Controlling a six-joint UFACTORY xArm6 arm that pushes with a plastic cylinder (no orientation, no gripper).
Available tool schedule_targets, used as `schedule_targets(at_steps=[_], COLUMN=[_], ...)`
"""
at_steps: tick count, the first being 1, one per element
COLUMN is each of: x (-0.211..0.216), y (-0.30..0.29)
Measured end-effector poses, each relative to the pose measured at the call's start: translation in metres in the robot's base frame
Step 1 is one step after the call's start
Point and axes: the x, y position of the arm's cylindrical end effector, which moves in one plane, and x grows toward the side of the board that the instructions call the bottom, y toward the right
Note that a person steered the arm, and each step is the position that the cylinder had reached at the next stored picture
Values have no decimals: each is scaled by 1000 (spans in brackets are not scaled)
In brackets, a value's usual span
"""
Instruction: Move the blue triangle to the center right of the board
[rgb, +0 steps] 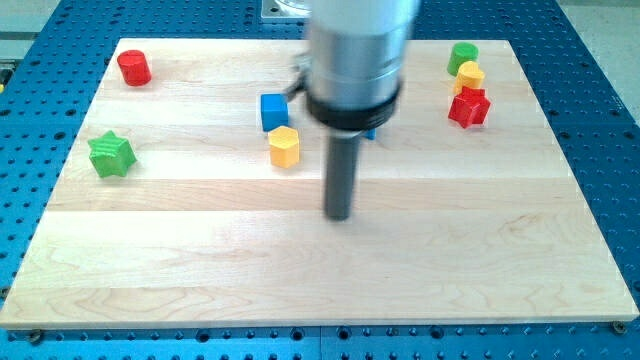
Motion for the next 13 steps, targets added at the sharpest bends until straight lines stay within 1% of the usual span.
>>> schedule_targets(at_steps=[5, 6, 7, 8, 9, 10, 11, 12, 13], x=[-2, -27, -70, -128, -153, -158, -163, -135, -145], y=[0, -11, -6, -3, -1, 40, 64, 87, 55])
